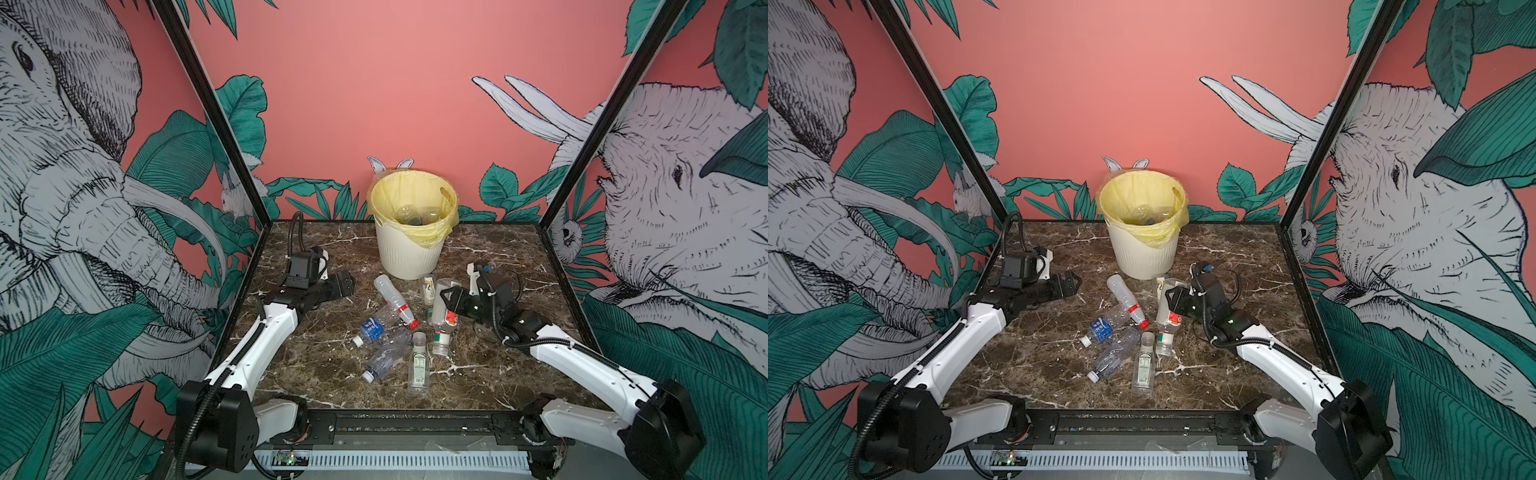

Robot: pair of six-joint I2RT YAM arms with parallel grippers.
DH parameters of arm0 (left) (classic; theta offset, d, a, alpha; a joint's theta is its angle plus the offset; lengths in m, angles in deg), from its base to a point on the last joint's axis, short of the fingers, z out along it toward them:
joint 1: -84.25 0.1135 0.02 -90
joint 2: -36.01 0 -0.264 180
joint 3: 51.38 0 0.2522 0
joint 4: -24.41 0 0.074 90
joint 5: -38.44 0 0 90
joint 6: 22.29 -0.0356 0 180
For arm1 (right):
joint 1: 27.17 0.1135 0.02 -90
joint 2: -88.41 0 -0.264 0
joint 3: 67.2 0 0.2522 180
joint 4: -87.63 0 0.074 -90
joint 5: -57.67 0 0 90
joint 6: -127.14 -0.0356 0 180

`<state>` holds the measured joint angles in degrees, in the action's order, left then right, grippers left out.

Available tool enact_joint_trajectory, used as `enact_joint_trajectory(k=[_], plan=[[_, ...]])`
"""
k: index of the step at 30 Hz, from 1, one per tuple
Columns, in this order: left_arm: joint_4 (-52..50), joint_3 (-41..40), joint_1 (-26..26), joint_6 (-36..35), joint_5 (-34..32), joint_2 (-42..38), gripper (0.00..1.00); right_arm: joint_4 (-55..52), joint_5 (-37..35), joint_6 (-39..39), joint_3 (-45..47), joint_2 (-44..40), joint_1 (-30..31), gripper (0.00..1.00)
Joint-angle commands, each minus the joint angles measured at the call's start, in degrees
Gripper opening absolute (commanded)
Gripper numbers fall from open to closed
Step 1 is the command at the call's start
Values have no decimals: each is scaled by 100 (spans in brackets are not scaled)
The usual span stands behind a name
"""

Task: Throw the plastic bottles in the bin
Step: Pick up the plastic bottle from the bottom-center of the table, then throw the plastic bottle into the trash bin.

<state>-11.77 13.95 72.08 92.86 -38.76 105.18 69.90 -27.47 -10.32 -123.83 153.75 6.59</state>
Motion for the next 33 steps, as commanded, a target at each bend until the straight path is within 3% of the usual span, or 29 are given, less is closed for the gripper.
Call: enact_joint_trajectory(k=[1,15,25,33], plan=[[-52,-108,47,11,-54,-222,99,441,36,-62,-317,-53,-62,46],[-17,-93,74,10,-40,-184,99,827,-2,105,-1011,102,-307,46],[92,-78,100,69,-79,-137,99,1499,297,-314,-1083,-43,-654,47],[90,-23,118,60,-76,-43,99,1399,360,-177,-873,-524,-787,47]])
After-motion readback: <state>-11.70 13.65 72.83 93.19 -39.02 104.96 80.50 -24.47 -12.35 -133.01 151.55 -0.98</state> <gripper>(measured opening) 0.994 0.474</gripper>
